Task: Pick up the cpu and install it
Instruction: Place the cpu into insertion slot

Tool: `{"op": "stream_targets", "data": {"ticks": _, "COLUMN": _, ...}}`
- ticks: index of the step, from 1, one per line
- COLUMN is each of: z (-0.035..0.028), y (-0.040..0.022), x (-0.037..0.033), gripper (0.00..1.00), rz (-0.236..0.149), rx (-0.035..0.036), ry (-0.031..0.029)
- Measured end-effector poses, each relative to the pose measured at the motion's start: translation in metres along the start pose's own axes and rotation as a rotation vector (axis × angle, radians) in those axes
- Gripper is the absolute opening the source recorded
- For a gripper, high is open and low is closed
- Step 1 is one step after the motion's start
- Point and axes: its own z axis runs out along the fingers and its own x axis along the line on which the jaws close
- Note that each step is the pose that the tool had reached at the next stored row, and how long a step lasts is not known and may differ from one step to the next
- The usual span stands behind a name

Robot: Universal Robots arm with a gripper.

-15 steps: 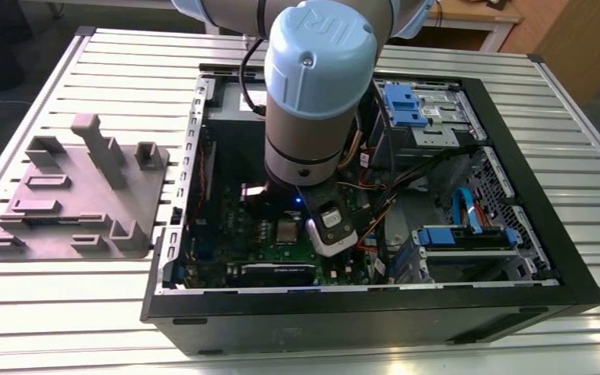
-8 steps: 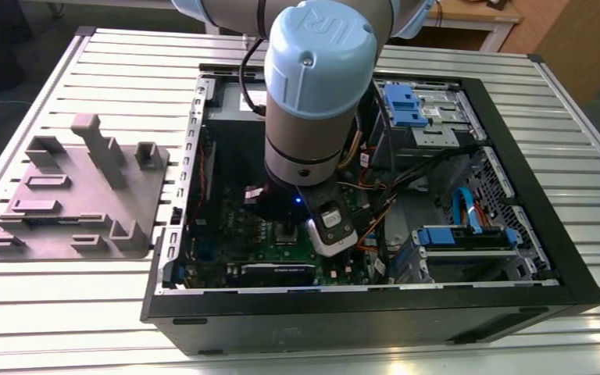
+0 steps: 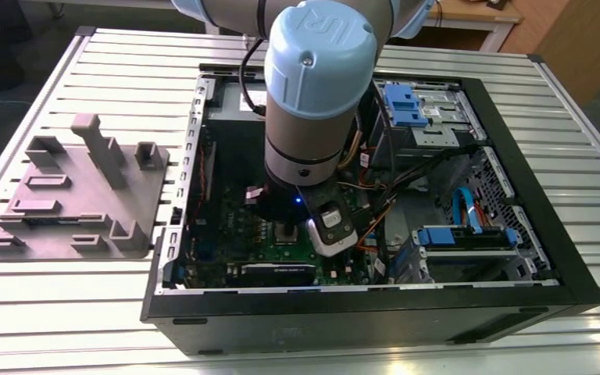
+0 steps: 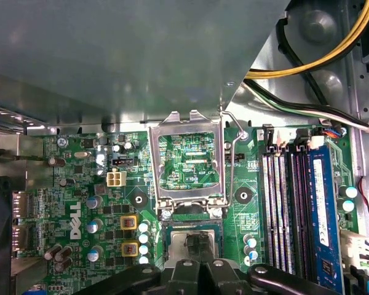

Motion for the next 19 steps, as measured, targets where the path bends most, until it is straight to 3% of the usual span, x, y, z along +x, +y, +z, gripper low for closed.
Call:
{"op": "stream_targets", "data": {"ticks": 7, "z": 0.0021, "y": -0.0003, "x": 0.0017, "gripper": 0.1, "rz": 0.0, "rx": 0.0144, "ry": -0.0015}}
{"op": "stream_targets", "data": {"ticks": 19, "z": 0.0057, "y": -0.0007, "x": 0.0024, "gripper": 0.1, "rz": 0.001, "rx": 0.0149, "ry": -0.0016}}
